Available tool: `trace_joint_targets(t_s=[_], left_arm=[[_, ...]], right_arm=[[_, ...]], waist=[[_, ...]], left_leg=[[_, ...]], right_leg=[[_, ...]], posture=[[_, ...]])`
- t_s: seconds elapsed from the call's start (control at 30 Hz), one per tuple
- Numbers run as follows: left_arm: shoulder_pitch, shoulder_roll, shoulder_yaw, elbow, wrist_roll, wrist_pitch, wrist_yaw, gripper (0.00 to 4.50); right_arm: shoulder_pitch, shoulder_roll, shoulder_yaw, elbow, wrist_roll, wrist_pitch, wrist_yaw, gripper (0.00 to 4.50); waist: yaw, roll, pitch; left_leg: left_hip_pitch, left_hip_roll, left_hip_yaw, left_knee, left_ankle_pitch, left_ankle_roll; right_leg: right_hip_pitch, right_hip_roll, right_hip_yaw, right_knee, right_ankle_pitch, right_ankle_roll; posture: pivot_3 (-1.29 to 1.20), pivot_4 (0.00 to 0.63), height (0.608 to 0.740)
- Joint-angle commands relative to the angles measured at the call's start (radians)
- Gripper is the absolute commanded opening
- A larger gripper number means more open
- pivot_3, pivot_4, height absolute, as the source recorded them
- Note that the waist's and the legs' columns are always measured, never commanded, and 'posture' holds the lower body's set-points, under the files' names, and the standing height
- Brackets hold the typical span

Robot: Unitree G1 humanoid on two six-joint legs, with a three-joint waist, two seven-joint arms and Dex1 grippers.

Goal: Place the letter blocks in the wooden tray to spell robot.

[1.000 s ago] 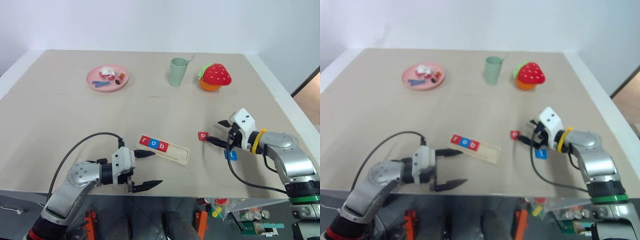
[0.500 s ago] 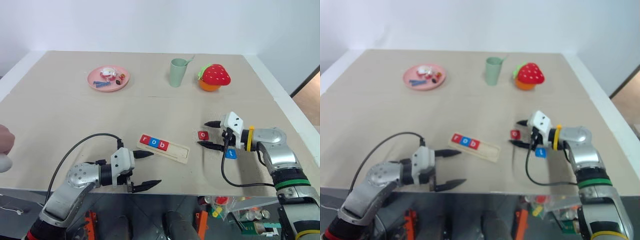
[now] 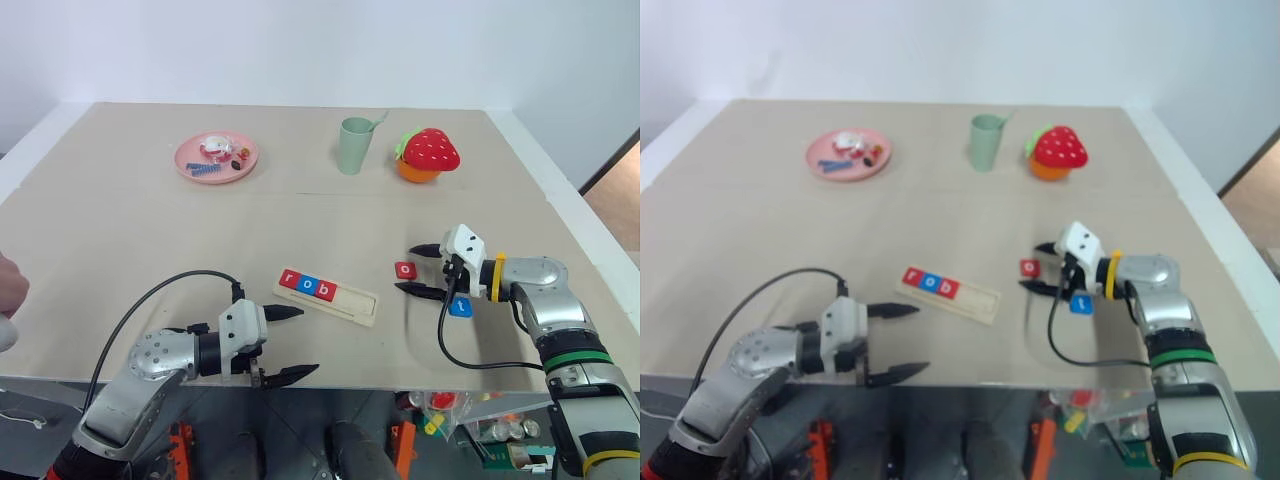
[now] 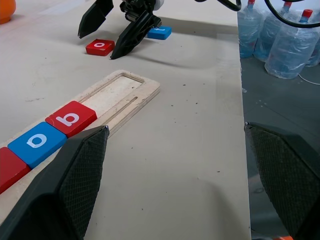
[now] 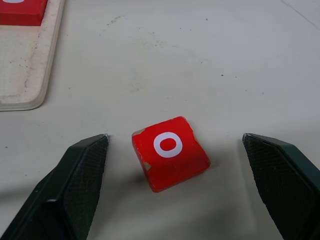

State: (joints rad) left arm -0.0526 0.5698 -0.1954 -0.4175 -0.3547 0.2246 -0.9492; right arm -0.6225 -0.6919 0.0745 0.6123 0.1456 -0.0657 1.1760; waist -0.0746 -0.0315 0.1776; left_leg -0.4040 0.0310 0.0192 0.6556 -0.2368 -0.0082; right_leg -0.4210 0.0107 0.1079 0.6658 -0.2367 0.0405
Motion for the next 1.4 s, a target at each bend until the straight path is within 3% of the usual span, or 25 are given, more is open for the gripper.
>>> trace_joint_targets(t_s=[0.03,0.3,0.37,0.4,0.47,0.5,0.6,0.87,1.2,1.4], left_arm=[[-0.011,0.009,0.005,-0.022,-0.003,-0.014,-0.01,4.5],[-0.026,0.009,0.003,-0.016,-0.004,-0.005,-0.015,4.5],[-0.029,0.009,0.003,-0.015,-0.004,-0.002,-0.015,4.5],[-0.03,0.008,0.003,-0.015,-0.004,-0.001,-0.015,4.5],[-0.033,0.006,0.003,-0.014,-0.004,0.001,-0.015,4.5],[-0.034,0.005,0.002,-0.013,-0.004,0.002,-0.014,4.5],[-0.036,0.002,0.001,-0.013,-0.004,0.002,-0.012,4.5],[-0.041,-0.002,-0.004,-0.01,0.0,-0.006,-0.014,4.5],[-0.078,-0.033,-0.013,0.027,-0.005,-0.009,-0.022,4.5],[-0.096,-0.036,-0.019,0.057,0.0,-0.027,-0.05,4.5]], right_arm=[[0.029,-0.008,-0.013,-0.113,0.041,0.107,0.032,4.21],[0.065,-0.026,-0.013,-0.234,0.062,0.252,0.038,4.21],[0.072,-0.03,-0.018,-0.25,0.063,0.27,0.037,3.43],[0.074,-0.032,-0.023,-0.255,0.062,0.277,0.034,3.43],[0.08,-0.036,-0.03,-0.266,0.061,0.284,0.027,2.32],[0.084,-0.038,-0.033,-0.272,0.061,0.29,0.024,2.21],[0.095,-0.045,-0.038,-0.288,0.065,0.3,0.021,1.19],[0.134,-0.052,-0.074,-0.381,0.087,0.341,-0.025,1.18],[0.189,-0.024,-0.319,-0.706,0.198,0.677,-0.375,1.18],[0.321,-0.026,-0.294,-0.847,0.186,0.642,-0.407,1.18]], waist=[[0.0,0.0,0.0],[0.0,0.0,0.0],[0.0,0.0,0.0],[0.0,0.0,0.0],[0.0,0.0,0.0],[0.001,0.0,0.0],[0.001,0.0,0.0],[0.001,0.0,0.0],[0.005,0.0,0.0],[0.007,0.0,0.0]], left_leg=[[0.0,0.0,0.0,0.0,0.0,0.0],[0.0,0.0,0.0,0.0,0.0,0.0],[0.0,0.0,0.0,0.0,0.0,0.0],[0.0,0.0,0.0,0.0,0.0,0.0],[0.0,0.0,0.0,0.0,0.0,0.0],[0.0,0.0,0.0,0.0,0.0,0.0],[0.0,0.0,0.0,0.0,0.0,0.0],[0.0,0.0,0.0,0.0,0.001,-0.001],[-0.001,-0.001,-0.001,0.001,0.002,-0.003],[-0.002,-0.001,-0.001,0.001,0.002,-0.003]], right_leg=[[0.0,0.0,0.0,0.0,0.0,0.0],[0.0,0.0,0.0,0.0,0.0,0.0],[0.0,0.0,0.0,0.0,0.0,0.001],[0.0,0.0,0.0,0.0,0.0,0.001],[0.0,0.0,0.0,0.0,0.0,0.001],[0.0,0.0,0.0,0.0,0.0,0.001],[0.0,0.0,0.0,0.0,0.0,0.001],[0.0,0.0,0.0,0.0,0.0,0.002],[0.0,0.0,-0.001,0.0,-0.001,0.006],[-0.001,0.0,0.0,0.0,-0.002,0.008]], posture=[[0.0,0.15,0.74],[0.0,0.15,0.74],[0.0,0.15,0.74],[0.0,0.15,0.74],[0.0,0.15,0.74],[0.0,0.15,0.74],[0.0,0.15,0.74],[0.0,0.15,0.74],[0.0,0.15,0.74],[0.0,0.15,0.74]])
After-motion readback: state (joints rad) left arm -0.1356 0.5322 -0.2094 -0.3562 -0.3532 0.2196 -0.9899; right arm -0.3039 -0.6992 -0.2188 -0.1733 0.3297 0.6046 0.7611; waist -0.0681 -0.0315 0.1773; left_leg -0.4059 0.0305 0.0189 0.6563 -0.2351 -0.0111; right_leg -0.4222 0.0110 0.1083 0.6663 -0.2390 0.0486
